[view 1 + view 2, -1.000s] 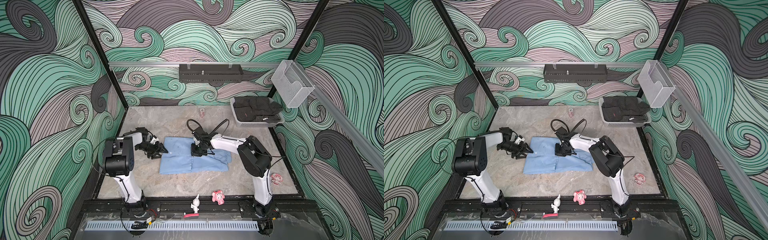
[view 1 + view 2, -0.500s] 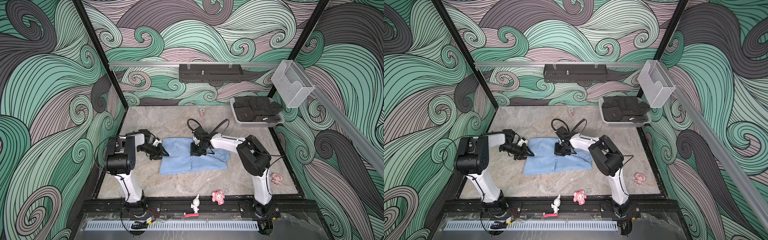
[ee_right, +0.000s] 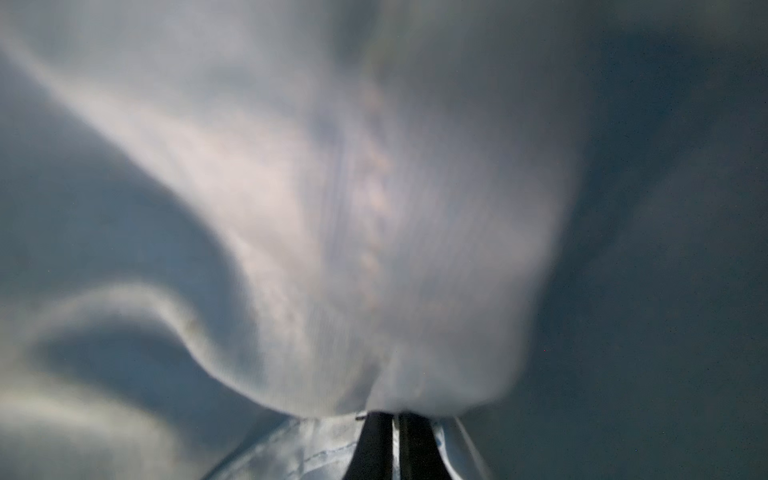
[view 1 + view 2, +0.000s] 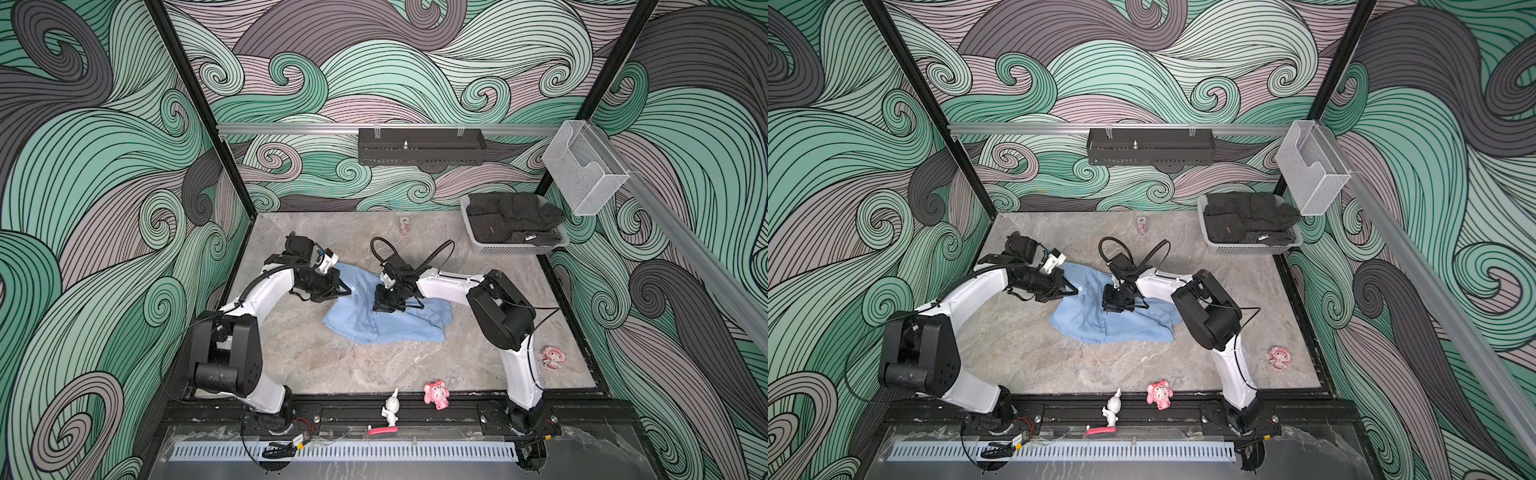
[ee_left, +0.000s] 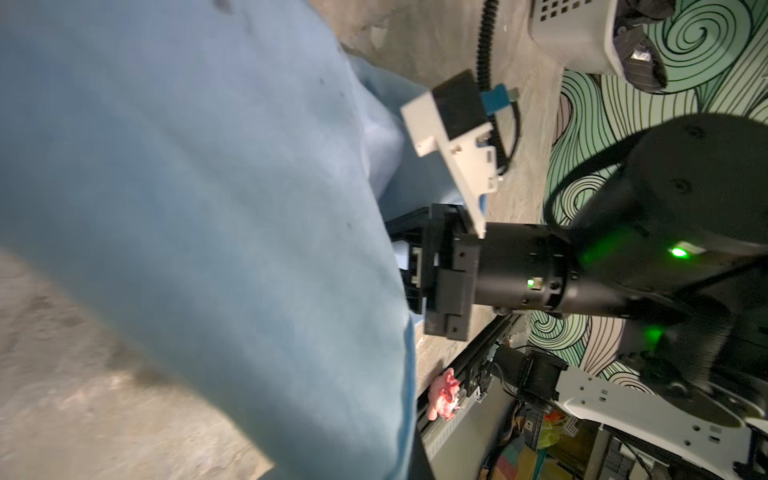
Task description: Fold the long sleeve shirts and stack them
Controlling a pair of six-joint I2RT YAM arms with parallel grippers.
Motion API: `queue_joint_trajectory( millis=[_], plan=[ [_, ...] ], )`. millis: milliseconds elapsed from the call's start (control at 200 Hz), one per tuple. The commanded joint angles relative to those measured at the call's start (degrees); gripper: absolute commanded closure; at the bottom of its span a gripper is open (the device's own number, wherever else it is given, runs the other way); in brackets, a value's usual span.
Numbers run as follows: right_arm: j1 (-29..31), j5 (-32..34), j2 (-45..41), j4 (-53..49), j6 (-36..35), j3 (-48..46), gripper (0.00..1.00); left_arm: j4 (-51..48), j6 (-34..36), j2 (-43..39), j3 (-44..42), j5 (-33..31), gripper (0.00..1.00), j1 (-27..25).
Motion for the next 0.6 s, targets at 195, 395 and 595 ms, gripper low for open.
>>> queue_joint_trajectory(
  millis=[195,395,595],
  plan=[
    [0.1,-2.3,1.3,8.1,7.2,-7.7,0.93,19.8,-19.4,6.9,-5.9,-0.4,1.0,-6.4],
    [-1.3,-3.7,-2.7,17.2,10.6,-13.0,0.91,23.9,-19.7,14.3,-5.1,0.1,1.0,-6.5],
    [-3.5,1.6,-12.1,7.6,4.8,-13.4,0.72,20.9,-17.7,17.8,-2.4,-1.1,1.0,-6.5]
  ],
)
